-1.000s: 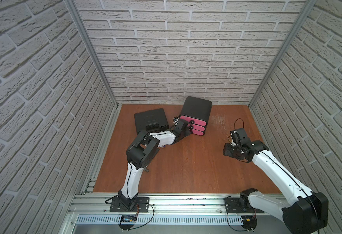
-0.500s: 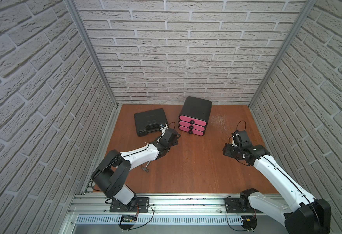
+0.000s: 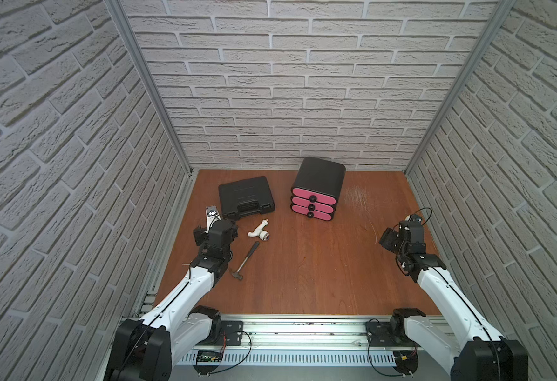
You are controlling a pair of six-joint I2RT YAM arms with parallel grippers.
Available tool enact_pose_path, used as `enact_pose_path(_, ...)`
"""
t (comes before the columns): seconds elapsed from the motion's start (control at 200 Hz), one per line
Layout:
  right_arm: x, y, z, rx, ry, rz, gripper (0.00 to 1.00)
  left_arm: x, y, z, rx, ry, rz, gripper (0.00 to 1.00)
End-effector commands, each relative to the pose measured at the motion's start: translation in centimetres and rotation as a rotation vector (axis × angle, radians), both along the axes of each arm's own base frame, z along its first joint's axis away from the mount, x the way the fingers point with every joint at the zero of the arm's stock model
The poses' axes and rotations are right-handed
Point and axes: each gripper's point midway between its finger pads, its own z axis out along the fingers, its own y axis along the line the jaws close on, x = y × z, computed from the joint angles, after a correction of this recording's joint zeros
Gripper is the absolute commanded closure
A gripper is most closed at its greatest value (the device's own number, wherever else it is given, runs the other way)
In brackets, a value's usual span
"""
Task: Put the paint cans in the drawer according to color
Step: Reset both arms
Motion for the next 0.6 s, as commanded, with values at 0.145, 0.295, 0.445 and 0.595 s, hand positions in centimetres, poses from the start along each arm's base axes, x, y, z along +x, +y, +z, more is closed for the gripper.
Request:
enact_pose_path(0.145,3.6,-1.8,0.8,-0.275,-0.168,0.083,0.25,4.0,-1.0,-0.8,0.121,-0.052,-0.250,0.02)
enact_pose_path(0.295,5.5,-1.7,0.1,-0.302,-0.179,0.110,0.24,6.9,-2.3,-2.8,0.134,-0.044,-0.336,0.02)
enact_pose_path(0.445,7.1,-1.4,1.4,-0.331,-0.315,0.124,0.22,6.9,-2.5,-5.5,0.097,-0.092,-0.389,0.02)
enact_pose_path(0.595,9.8,1.5,0.6,-0.312,-0.316,0.309,0.20,7.4,-3.6,-5.9,0.074,-0.055,-0.474,0.01)
